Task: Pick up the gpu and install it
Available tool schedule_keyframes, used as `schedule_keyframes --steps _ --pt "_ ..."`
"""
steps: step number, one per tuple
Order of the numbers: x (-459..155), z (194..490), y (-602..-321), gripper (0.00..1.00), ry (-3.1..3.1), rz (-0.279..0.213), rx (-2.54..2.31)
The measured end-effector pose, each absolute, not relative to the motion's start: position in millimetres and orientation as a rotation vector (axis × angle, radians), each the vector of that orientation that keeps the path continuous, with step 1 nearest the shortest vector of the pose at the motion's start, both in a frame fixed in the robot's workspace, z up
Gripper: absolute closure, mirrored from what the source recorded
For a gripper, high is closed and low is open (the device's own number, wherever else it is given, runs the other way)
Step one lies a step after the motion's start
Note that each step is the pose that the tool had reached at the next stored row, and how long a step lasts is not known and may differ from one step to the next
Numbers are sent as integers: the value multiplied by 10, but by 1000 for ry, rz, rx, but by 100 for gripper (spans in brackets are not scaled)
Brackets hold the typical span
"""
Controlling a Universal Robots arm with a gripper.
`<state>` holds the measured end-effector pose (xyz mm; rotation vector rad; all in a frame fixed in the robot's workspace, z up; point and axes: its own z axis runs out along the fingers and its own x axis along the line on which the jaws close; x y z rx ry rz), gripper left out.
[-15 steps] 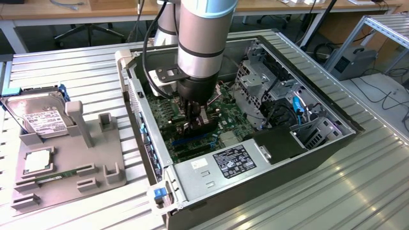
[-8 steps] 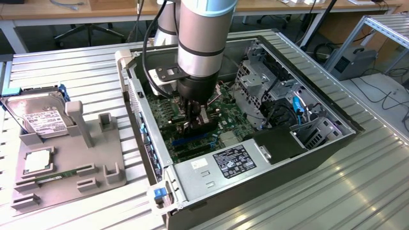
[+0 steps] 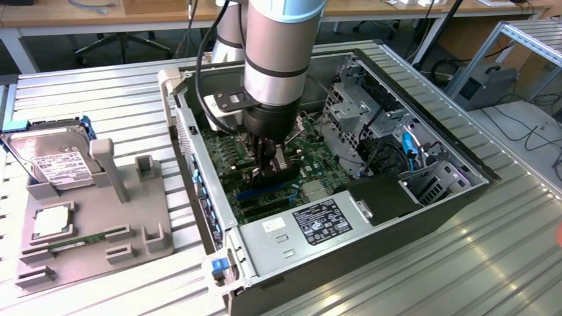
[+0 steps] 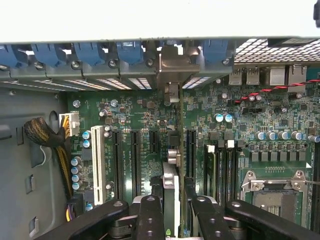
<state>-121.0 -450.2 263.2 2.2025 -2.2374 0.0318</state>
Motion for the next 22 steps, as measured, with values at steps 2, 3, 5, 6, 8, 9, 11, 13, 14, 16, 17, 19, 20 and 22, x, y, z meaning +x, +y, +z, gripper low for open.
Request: schedule_keyframes --steps 2,3,5,6,8,9,11,13,14,16,17,19,20,22 --pt "-1208 2631 -4502 73 -2241 33 2198" --pt "-1208 2631 -4502 73 -2241 33 2198" --pt "-1208 2632 -4502 73 -2241 33 2198" --pt "-1208 2632 -4502 73 -2241 33 2198" --pt "-1208 2631 -4502 73 -2241 33 2198" --pt "-1208 2630 -4502 73 -2241 33 2197" --pt "-1208 2626 -4501 73 -2241 33 2198" --pt "-1207 2622 -4500 73 -2241 33 2198" --pt "-1208 2619 -4498 73 -2241 33 2198" --pt "-1208 2614 -4494 73 -2241 33 2198" --pt "-1208 2611 -4491 73 -2241 33 2198" --pt "-1208 2605 -4485 73 -2241 33 2198" --pt "-1208 2603 -4482 73 -2241 33 2198" --pt "-1208 2601 -4479 73 -2241 33 2198"
